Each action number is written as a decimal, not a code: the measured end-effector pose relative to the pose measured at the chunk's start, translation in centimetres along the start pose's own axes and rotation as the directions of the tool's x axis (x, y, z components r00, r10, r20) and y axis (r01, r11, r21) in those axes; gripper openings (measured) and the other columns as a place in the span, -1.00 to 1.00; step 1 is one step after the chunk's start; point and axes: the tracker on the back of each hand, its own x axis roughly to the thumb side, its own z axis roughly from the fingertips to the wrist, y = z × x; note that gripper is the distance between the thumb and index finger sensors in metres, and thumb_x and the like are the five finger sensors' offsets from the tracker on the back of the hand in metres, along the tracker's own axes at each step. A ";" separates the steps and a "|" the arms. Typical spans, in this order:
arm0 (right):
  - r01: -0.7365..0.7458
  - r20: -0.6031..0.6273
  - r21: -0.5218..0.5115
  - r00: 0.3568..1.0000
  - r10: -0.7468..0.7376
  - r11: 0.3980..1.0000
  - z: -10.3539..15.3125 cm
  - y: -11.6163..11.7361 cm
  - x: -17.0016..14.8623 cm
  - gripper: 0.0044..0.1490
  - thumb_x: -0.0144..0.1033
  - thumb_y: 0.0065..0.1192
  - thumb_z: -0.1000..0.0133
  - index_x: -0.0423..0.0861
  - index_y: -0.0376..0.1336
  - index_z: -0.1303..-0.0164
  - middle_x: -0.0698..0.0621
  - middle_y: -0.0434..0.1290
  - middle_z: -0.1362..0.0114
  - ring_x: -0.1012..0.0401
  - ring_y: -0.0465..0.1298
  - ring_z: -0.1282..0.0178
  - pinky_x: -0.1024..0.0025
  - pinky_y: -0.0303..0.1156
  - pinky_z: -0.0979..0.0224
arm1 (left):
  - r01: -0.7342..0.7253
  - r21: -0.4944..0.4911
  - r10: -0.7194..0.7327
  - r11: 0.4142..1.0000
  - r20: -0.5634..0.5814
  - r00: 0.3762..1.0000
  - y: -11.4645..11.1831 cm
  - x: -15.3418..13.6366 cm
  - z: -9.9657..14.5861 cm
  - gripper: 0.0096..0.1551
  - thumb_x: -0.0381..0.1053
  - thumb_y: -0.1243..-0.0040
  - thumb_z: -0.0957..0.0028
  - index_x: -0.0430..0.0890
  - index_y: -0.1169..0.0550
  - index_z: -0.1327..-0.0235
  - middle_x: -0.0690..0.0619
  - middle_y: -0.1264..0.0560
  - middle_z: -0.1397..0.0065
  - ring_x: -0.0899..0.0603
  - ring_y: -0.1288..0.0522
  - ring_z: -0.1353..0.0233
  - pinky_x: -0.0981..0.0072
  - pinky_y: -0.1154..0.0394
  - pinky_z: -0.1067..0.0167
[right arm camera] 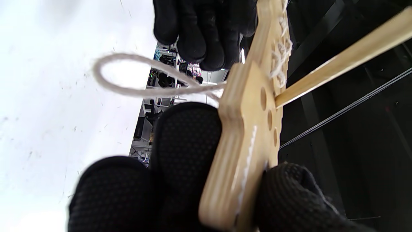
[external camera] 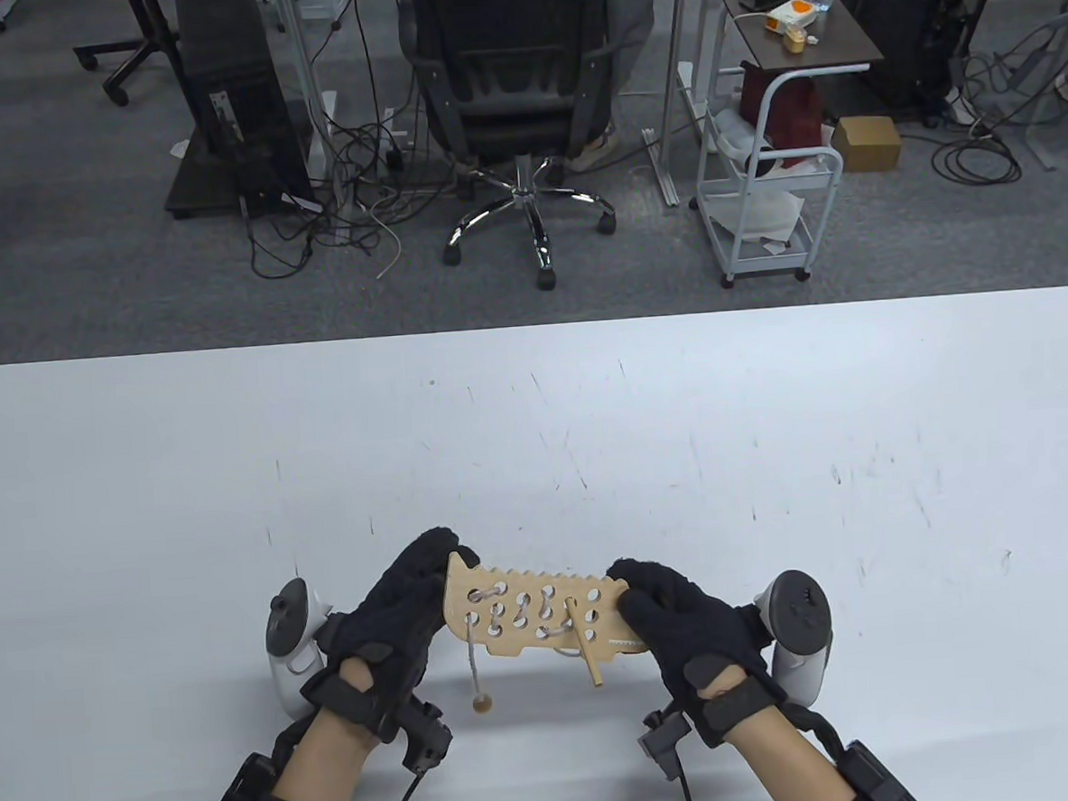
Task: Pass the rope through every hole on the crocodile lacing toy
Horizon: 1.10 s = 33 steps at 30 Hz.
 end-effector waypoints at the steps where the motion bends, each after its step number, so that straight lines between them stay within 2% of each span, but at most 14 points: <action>1: -0.005 -0.003 -0.008 1.000 0.005 1.000 0.0 -0.1 0.0 -0.41 -0.16 0.34 -0.05 -0.15 0.34 -0.24 -0.03 0.66 -0.07 0.09 0.73 0.14 0.10 0.56 -0.02 | 0.023 0.019 -0.023 1.000 0.019 1.000 0.2 0.3 0.1 -0.28 0.16 -0.22 -0.04 0.19 -0.32 -0.52 0.05 -0.38 -0.55 -0.20 -0.35 -0.53 -0.16 -0.21 -0.51; 9: -0.053 -0.025 -0.046 0.998 0.052 0.998 0.0 -0.5 0.0 -0.41 -0.15 0.36 -0.05 -0.15 0.35 -0.24 -0.03 0.68 -0.06 0.09 0.74 0.15 0.11 0.57 -0.01 | 0.249 0.096 -0.260 0.964 0.136 0.956 0.2 2.7 0.8 -0.26 0.27 -0.22 -0.03 0.32 -0.30 -0.53 -0.01 -0.19 -0.65 -0.26 -0.14 -0.61 -0.18 -0.08 -0.54; 17: -0.097 -0.038 -0.072 0.995 0.095 0.993 0.0 -0.6 -0.2 -0.40 -0.15 0.39 -0.05 -0.17 0.36 -0.22 -0.04 0.70 -0.05 0.10 0.76 0.16 0.11 0.58 0.01 | 0.525 0.140 -0.544 0.839 0.215 0.811 -1.9 4.2 1.4 -0.26 0.28 -0.29 0.03 0.39 -0.36 -0.49 -0.03 -0.09 -0.69 -0.30 0.01 -0.65 -0.24 0.04 -0.55; 22: -0.132 -0.043 -0.071 0.991 0.130 0.989 0.1 -0.4 -0.2 -0.40 -0.14 0.39 -0.04 -0.18 0.36 -0.22 -0.04 0.70 -0.04 0.10 0.77 0.16 0.13 0.59 0.02 | 0.667 0.148 -0.680 0.730 0.251 0.689 -3.4 4.5 1.7 -0.26 0.29 -0.33 0.06 0.42 -0.39 -0.46 -0.02 -0.07 -0.70 -0.31 0.05 -0.67 -0.27 0.09 -0.55; 27: -0.151 -0.046 -0.059 0.988 0.148 0.987 0.3 0.1 -0.2 -0.39 -0.14 0.40 -0.04 -0.19 0.36 -0.21 -0.04 0.71 -0.03 0.10 0.77 0.16 0.13 0.59 0.03 | 0.797 0.160 -0.800 0.583 0.284 0.528 -4.9 4.6 1.9 -0.28 0.29 -0.36 0.08 0.45 -0.42 -0.42 -0.01 -0.06 -0.72 -0.31 0.09 -0.68 -0.29 0.13 -0.55; 30: -0.163 -0.048 -0.050 0.986 0.161 0.985 0.4 0.4 -0.2 -0.40 -0.14 0.40 -0.04 -0.19 0.37 -0.21 -0.04 0.71 -0.03 0.10 0.77 0.16 0.13 0.60 0.03 | 0.865 0.162 -0.859 0.475 0.300 0.415 -5.9 4.5 2.1 -0.28 0.29 -0.39 0.10 0.46 -0.44 -0.41 0.00 -0.05 -0.72 -0.31 0.10 -0.68 -0.30 0.15 -0.54; 33: -0.176 -0.046 -0.038 0.984 0.174 0.984 0.5 0.7 -0.2 -0.39 -0.13 0.40 -0.04 -0.20 0.37 -0.20 -0.03 0.72 -0.03 0.11 0.78 0.16 0.14 0.60 0.04 | 0.904 0.153 -0.886 0.400 0.316 0.339 -6.8 4.1 2.2 -0.29 0.28 -0.40 0.11 0.48 -0.45 -0.39 0.02 -0.04 -0.73 -0.31 0.12 -0.69 -0.31 0.18 -0.55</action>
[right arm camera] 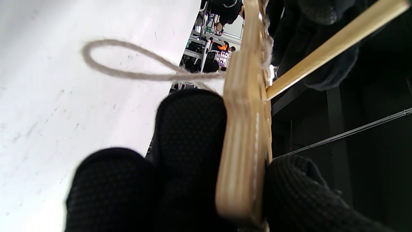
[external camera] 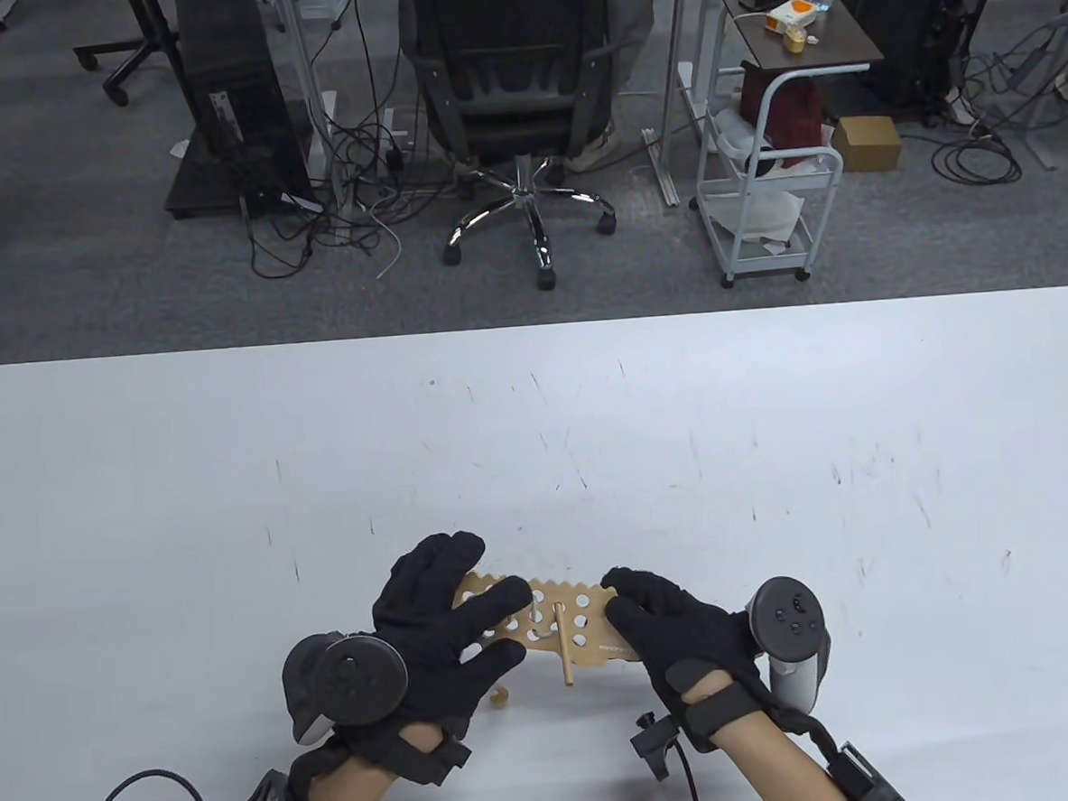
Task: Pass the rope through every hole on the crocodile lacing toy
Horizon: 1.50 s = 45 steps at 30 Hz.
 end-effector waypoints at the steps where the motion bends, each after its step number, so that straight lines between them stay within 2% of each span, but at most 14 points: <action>1: -0.005 0.000 0.003 1.000 0.005 1.000 0.0 0.1 0.0 -0.39 -0.13 0.40 -0.04 -0.19 0.37 -0.20 -0.03 0.72 -0.03 0.11 0.79 0.16 0.15 0.61 0.04 | 0.014 -0.006 -0.014 1.000 0.007 1.000 -0.2 0.2 0.0 -0.29 0.28 -0.41 0.12 0.48 -0.45 -0.38 0.02 -0.04 -0.73 -0.31 0.11 -0.69 -0.31 0.18 -0.54; 9: -0.038 -0.004 0.048 0.999 0.039 0.998 0.3 1.1 0.0 -0.38 -0.11 0.41 -0.03 -0.20 0.38 -0.19 -0.02 0.73 -0.02 0.13 0.80 0.16 0.18 0.63 0.06 | 0.130 -0.049 -0.127 0.990 0.067 0.990 -1.2 1.6 0.1 -0.34 0.24 -0.46 0.14 0.51 -0.52 -0.29 0.04 -0.05 -0.73 -0.30 0.11 -0.69 -0.31 0.20 -0.55; 21: -0.058 0.011 0.108 0.998 0.057 0.992 0.4 1.9 -0.2 -0.38 -0.11 0.41 -0.03 -0.21 0.38 -0.19 -0.03 0.73 -0.02 0.13 0.80 0.15 0.18 0.63 0.06 | 0.150 -0.110 -0.140 0.983 0.091 0.986 -2.2 1.9 0.0 -0.51 0.16 -0.48 0.14 0.47 -0.66 -0.09 0.04 -0.13 -0.71 -0.31 0.05 -0.69 -0.31 0.18 -0.54; 29: -0.078 0.015 0.084 0.997 0.077 0.993 0.2 1.5 -0.3 -0.38 -0.11 0.40 -0.04 -0.20 0.37 -0.20 -0.03 0.72 -0.04 0.12 0.79 0.15 0.16 0.62 0.05 | 0.114 -0.051 -0.109 0.992 0.085 0.990 -1.5 1.7 0.1 -0.52 0.15 -0.43 0.11 0.44 -0.65 -0.12 0.01 -0.26 -0.66 -0.30 -0.06 -0.67 -0.32 0.13 -0.55; 45: -0.095 -0.005 0.016 0.995 0.095 0.995 -0.4 0.0 -0.7 -0.38 -0.11 0.39 -0.04 -0.20 0.37 -0.21 -0.03 0.72 -0.04 0.11 0.79 0.14 0.15 0.61 0.04 | 0.127 0.029 -0.126 0.992 -0.016 0.992 0.5 -0.4 0.0 -0.52 0.14 -0.41 0.09 0.42 -0.64 -0.14 0.01 -0.33 -0.62 -0.30 -0.12 -0.65 -0.32 0.10 -0.55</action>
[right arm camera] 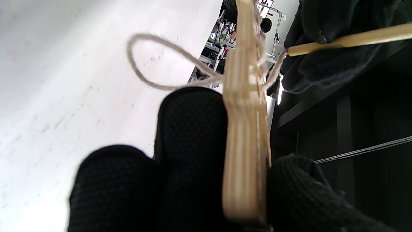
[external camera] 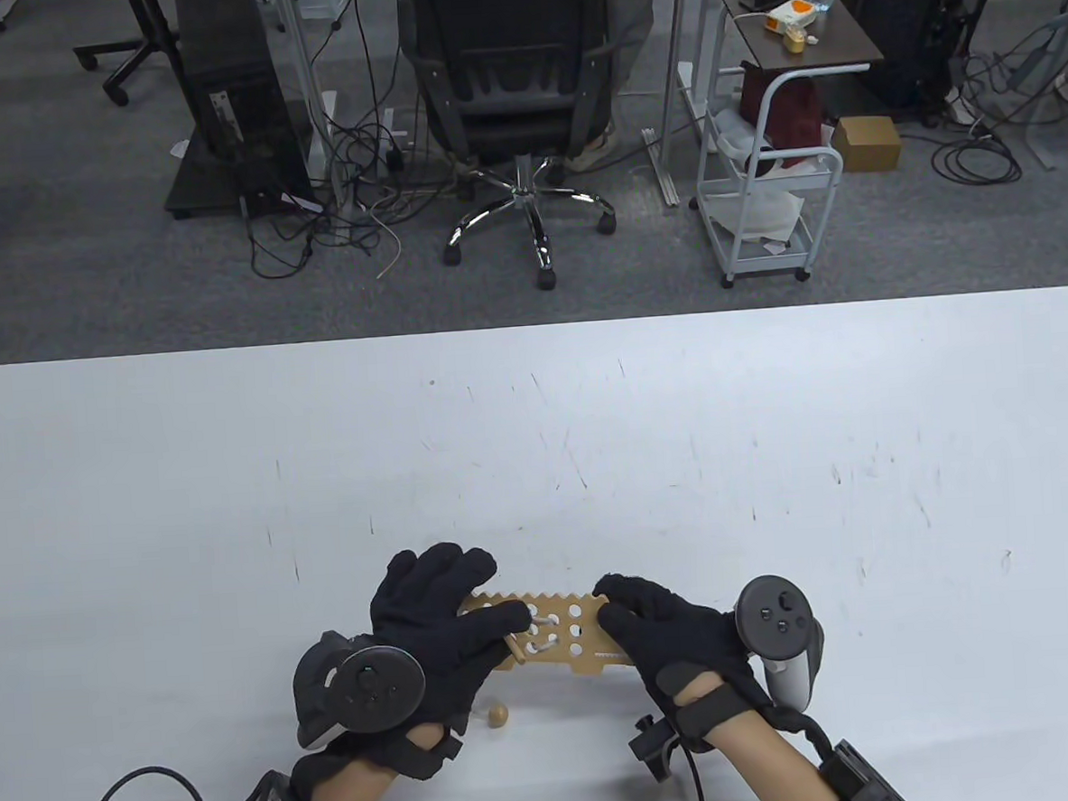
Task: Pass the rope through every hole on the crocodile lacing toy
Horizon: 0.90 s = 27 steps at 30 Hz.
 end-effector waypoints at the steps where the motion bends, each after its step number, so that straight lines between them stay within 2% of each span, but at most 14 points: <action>1: -0.002 -0.002 -0.006 1.000 0.002 1.000 -0.1 -0.2 0.0 -0.38 -0.11 0.40 -0.04 -0.20 0.37 -0.21 -0.03 0.72 -0.04 0.11 0.79 0.14 0.15 0.61 0.04 | 0.000 0.005 0.000 1.000 -0.008 1.000 0.1 -0.2 0.0 -0.52 0.14 -0.41 0.09 0.42 -0.64 -0.14 0.01 -0.33 -0.62 -0.30 -0.12 -0.65 -0.32 0.10 -0.55; 27: -0.012 -0.048 -0.121 0.999 0.006 0.993 -1.3 -3.4 -1.2 -0.38 -0.12 0.40 -0.05 -0.20 0.37 -0.21 -0.03 0.72 -0.04 0.10 0.79 0.13 0.15 0.61 0.03 | -0.002 0.111 0.018 0.994 -0.143 0.990 2.3 -3.8 0.1 -0.52 0.14 -0.40 0.09 0.40 -0.63 -0.15 0.01 -0.37 -0.59 -0.30 -0.15 -0.64 -0.33 0.08 -0.55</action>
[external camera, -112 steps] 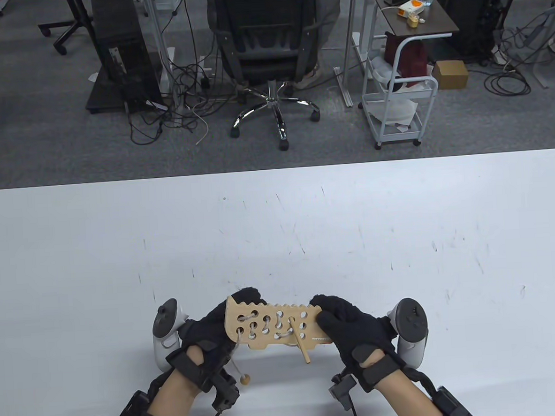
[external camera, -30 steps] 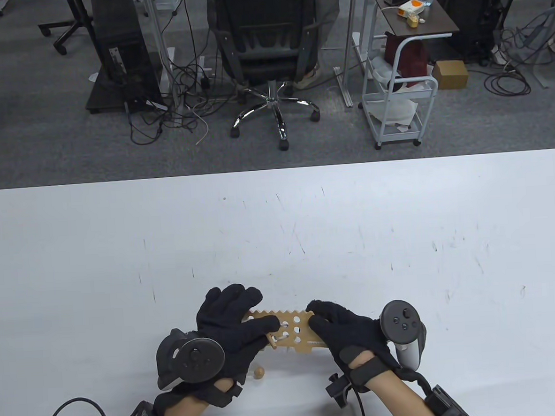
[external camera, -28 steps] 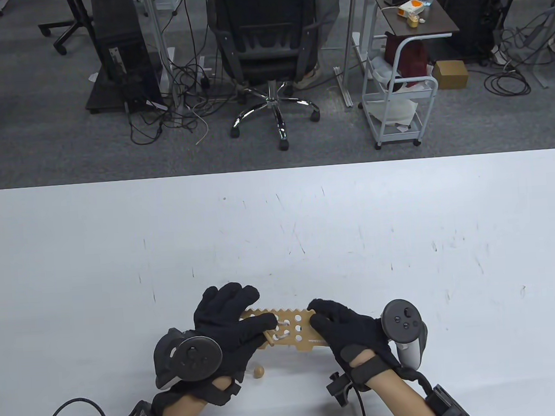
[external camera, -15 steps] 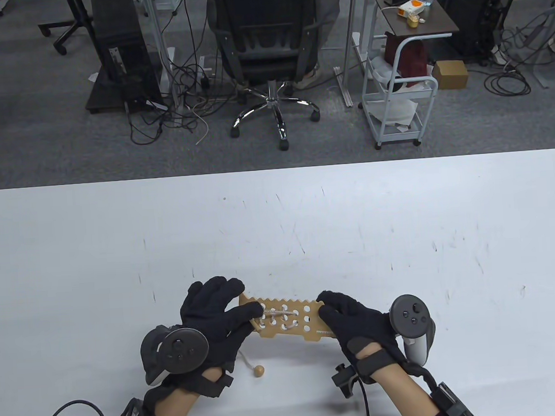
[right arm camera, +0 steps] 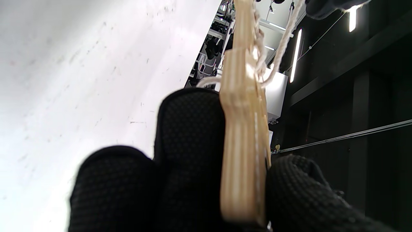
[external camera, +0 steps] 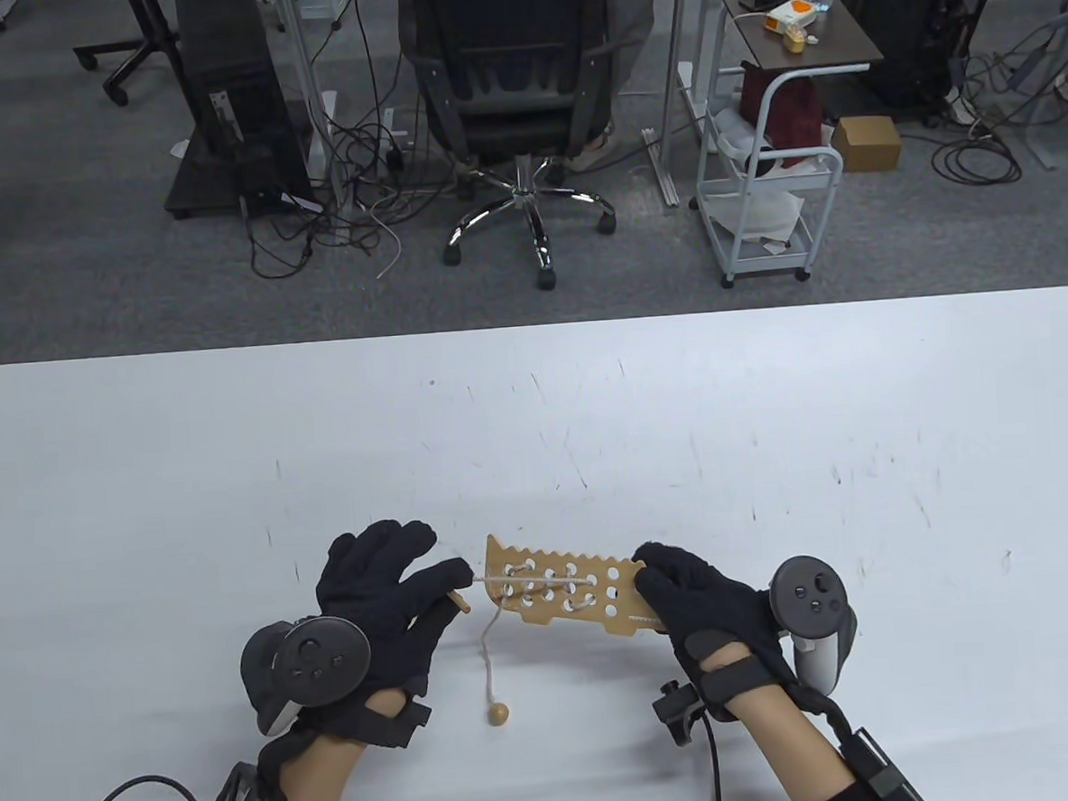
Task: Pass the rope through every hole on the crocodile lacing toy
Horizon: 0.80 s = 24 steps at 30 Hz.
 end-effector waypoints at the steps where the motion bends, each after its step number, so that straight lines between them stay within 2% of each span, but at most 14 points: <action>1: -0.002 -0.004 -0.005 1.000 0.002 1.000 -0.1 -0.1 -0.1 -0.38 -0.12 0.40 -0.04 -0.20 0.37 -0.21 -0.03 0.72 -0.04 0.11 0.79 0.13 0.15 0.61 0.03 | 0.001 0.005 -0.001 1.000 -0.002 1.000 0.1 -0.1 0.0 -0.52 0.14 -0.40 0.09 0.40 -0.63 -0.15 0.01 -0.38 -0.59 -0.30 -0.16 -0.64 -0.33 0.08 -0.54; 24: -0.032 -0.070 -0.080 0.997 0.026 0.996 -1.4 -2.3 -1.6 -0.39 -0.12 0.39 -0.05 -0.20 0.37 -0.21 -0.03 0.72 -0.05 0.10 0.79 0.13 0.14 0.61 0.03 | -0.002 0.082 0.013 0.997 -0.125 0.992 1.6 -3.8 -0.2 -0.52 0.13 -0.38 0.09 0.39 -0.63 -0.15 0.00 -0.40 -0.56 -0.30 -0.18 -0.63 -0.33 0.07 -0.54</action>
